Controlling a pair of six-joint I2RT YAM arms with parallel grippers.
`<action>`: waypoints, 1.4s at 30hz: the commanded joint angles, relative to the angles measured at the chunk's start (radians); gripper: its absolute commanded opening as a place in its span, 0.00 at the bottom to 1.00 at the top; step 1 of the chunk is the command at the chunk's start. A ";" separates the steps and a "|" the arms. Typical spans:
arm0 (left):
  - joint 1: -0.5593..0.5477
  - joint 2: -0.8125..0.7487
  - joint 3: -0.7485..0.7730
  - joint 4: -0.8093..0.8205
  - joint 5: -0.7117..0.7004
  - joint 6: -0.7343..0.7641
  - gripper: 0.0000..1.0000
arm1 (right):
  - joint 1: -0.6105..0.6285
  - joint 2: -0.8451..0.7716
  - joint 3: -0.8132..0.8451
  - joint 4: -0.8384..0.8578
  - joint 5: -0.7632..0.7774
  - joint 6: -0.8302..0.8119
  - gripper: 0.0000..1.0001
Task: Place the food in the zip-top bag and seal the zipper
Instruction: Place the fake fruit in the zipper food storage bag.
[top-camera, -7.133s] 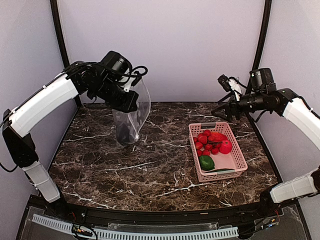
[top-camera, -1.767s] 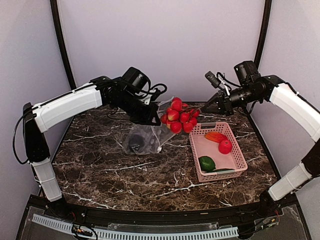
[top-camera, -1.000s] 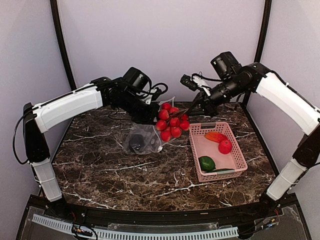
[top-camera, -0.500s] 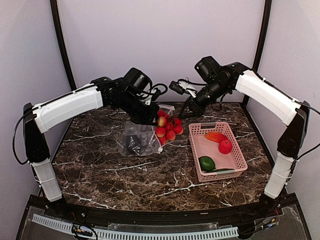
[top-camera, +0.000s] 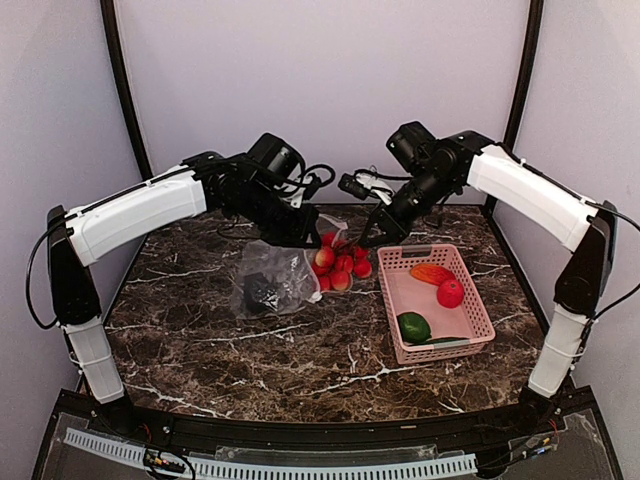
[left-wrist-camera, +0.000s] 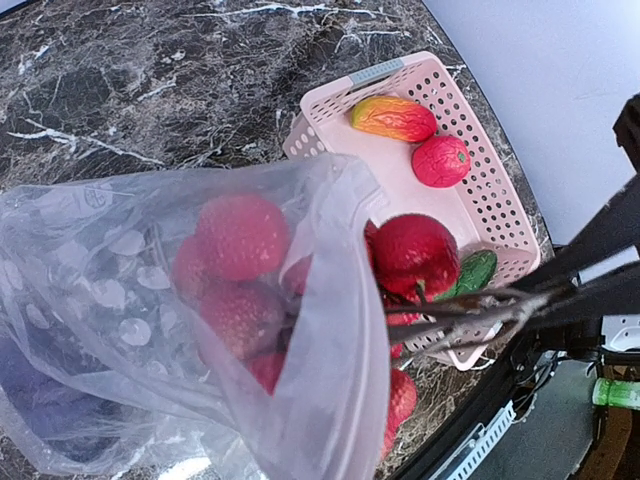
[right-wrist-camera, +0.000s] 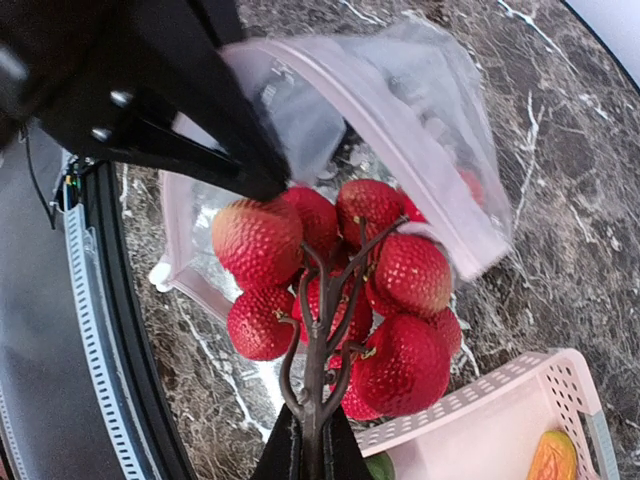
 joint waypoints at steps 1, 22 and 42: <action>-0.020 0.027 0.034 0.025 0.050 -0.020 0.01 | 0.026 -0.019 0.078 0.015 -0.218 -0.002 0.00; -0.031 -0.010 -0.014 0.147 0.111 -0.089 0.01 | 0.082 0.018 -0.138 0.374 -0.194 0.110 0.00; -0.031 -0.051 -0.087 0.153 0.118 -0.106 0.01 | -0.003 -0.051 -0.224 0.606 0.124 0.357 0.13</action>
